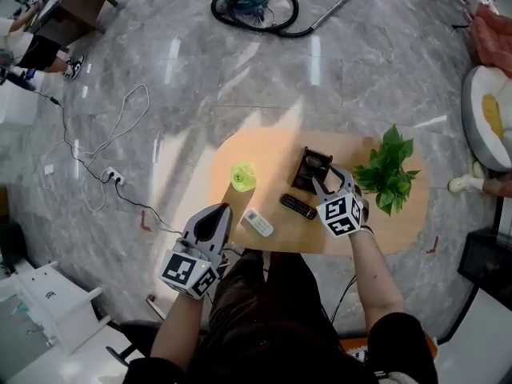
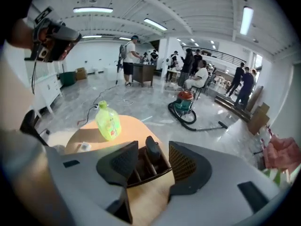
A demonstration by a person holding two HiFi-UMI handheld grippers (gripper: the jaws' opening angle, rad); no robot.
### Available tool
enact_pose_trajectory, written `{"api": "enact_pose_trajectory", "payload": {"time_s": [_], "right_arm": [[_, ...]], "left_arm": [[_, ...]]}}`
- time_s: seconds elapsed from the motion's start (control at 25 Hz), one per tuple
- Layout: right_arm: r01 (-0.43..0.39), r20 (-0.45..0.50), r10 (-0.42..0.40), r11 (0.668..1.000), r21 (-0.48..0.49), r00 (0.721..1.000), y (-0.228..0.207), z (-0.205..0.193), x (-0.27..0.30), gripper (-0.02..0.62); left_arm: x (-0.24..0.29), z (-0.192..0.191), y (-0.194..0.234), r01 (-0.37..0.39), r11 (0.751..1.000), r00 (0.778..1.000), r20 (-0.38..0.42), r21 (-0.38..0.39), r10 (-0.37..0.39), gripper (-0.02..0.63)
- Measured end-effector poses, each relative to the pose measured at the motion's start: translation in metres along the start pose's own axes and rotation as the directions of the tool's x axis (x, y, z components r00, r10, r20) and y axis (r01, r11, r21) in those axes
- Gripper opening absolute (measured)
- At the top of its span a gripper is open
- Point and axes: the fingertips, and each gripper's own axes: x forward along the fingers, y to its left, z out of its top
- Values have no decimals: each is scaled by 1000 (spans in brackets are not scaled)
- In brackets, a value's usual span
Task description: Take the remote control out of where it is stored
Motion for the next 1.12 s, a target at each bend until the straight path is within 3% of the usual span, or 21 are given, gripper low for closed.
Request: {"api": "enact_pose_trajectory", "payload": {"time_s": [0.16, 0.48, 0.6, 0.68, 0.84, 1.12], "right_arm": [[-85, -47, 79, 985, -152, 996, 3, -16, 42, 187], [-149, -121, 125, 966, -212, 985, 8, -39, 87, 186], [-133, -124, 106, 963, -233, 987, 7, -38, 94, 184], [-114, -129, 85, 966, -232, 988, 6, -37, 97, 128], [-70, -135, 46, 981, -180, 990, 4, -34, 91, 114], [44, -17, -45, 995, -95, 999, 8, 7, 38, 112]], "left_arm": [[7, -21, 3, -23, 999, 999, -33, -38, 22, 6], [-6, -51, 14, -98, 992, 991, -98, -77, 90, 6], [-11, -53, 19, -111, 990, 989, -104, -83, 103, 6], [-12, -52, 22, -121, 989, 989, -99, -82, 113, 6], [-16, -44, 27, -115, 991, 990, -84, -71, 109, 6], [-26, -23, 27, -51, 998, 997, -63, -30, 49, 5]]}}
